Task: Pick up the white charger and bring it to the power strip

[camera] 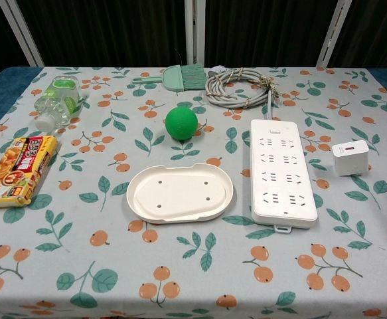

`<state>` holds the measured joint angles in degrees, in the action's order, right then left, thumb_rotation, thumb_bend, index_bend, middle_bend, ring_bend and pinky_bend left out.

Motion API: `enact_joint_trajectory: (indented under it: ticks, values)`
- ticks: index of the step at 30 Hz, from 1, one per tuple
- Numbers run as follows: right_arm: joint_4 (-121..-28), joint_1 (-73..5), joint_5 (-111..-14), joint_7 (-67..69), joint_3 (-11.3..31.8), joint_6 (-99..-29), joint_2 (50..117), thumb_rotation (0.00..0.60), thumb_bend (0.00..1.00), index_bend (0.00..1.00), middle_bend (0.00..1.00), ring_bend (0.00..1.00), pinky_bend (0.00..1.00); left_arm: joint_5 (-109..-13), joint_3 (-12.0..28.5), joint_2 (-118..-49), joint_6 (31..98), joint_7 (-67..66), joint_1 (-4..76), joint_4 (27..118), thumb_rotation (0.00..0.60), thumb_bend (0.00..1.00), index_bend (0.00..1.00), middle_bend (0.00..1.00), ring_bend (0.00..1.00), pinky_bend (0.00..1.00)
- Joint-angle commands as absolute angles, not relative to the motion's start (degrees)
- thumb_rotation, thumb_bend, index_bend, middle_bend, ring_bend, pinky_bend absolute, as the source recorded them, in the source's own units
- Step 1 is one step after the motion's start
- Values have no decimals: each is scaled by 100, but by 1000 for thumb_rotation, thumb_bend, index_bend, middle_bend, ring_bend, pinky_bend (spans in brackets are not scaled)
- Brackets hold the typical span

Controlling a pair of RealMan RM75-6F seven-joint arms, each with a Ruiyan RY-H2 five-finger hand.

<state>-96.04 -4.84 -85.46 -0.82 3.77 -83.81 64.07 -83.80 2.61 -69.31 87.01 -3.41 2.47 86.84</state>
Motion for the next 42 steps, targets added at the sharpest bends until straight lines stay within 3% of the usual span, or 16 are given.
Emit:
enact_joint_trajectory:
  ticks: [1, 12, 17, 22, 33, 42]
  values:
    - [-9607, -495, -8543, -90, 378, -8361, 6404, 600, 234, 0, 28, 0, 0, -8371, 260, -6942, 8695, -343, 245, 8678, 600, 153, 36, 0, 0, 0]
    - [-9793, -696, -8225, -364, 471, -7962, 6456, 600, 226, 0, 30, 0, 0, -8389, 268, -6965, 8695, -340, 254, 8691, 600, 153, 36, 0, 0, 0]
    - [-10000, -1028, -7519, -1010, 648, -7365, 6748, 600, 109, 0, 74, 0, 0, -8418, 244, -7024, 8679, -286, 256, 8637, 600, 153, 36, 0, 0, 0]
    - [-9771, -1391, -6976, -1276, 812, -6859, 7186, 600, 92, 8, 124, 0, 0, -8392, 237, -7070, 8655, -195, 245, 8533, 600, 153, 36, 0, 0, 0]
    - [-9469, -2241, -6366, -2304, 959, -6088, 7774, 600, 169, 270, 305, 76, 5, -8434, 244, -7110, 8596, -54, 298, 8382, 600, 153, 36, 0, 0, 0]
    - [-9281, -2763, -5880, -3564, 764, -5860, 8129, 600, 171, 288, 310, 76, 5, -8389, 209, -7163, 8585, 79, 244, 8261, 600, 153, 36, 0, 0, 0]
